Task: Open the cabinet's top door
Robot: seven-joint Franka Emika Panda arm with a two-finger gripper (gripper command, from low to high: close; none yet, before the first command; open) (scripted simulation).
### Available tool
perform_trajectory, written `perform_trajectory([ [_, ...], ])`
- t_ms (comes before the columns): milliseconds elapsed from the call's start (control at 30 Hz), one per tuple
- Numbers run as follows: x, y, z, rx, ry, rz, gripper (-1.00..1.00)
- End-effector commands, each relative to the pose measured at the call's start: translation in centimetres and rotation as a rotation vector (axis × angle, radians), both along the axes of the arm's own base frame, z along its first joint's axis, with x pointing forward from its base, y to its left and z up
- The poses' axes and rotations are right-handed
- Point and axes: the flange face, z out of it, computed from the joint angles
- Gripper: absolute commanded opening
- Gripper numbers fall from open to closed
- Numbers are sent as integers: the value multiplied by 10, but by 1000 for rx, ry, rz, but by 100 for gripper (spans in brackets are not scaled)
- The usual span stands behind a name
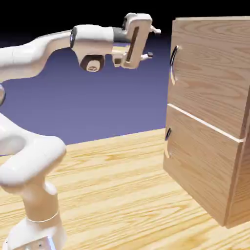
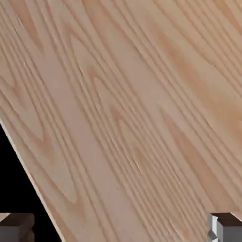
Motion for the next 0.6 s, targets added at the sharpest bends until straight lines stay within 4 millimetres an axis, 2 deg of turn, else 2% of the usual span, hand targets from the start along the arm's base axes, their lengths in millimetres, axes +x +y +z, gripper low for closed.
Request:
perform_trajectory([
  [0,4,7,-3,55,-16,0,0],
  [167,28,41,-25,333,-79,12,0],
  [333,62,68,-63,614,-112,27,0],
  [467,94,82,-104,844,-121,33,0],
  [533,97,83,-108,868,-121,32,0],
  [567,109,83,-108,867,-121,33,0],
])
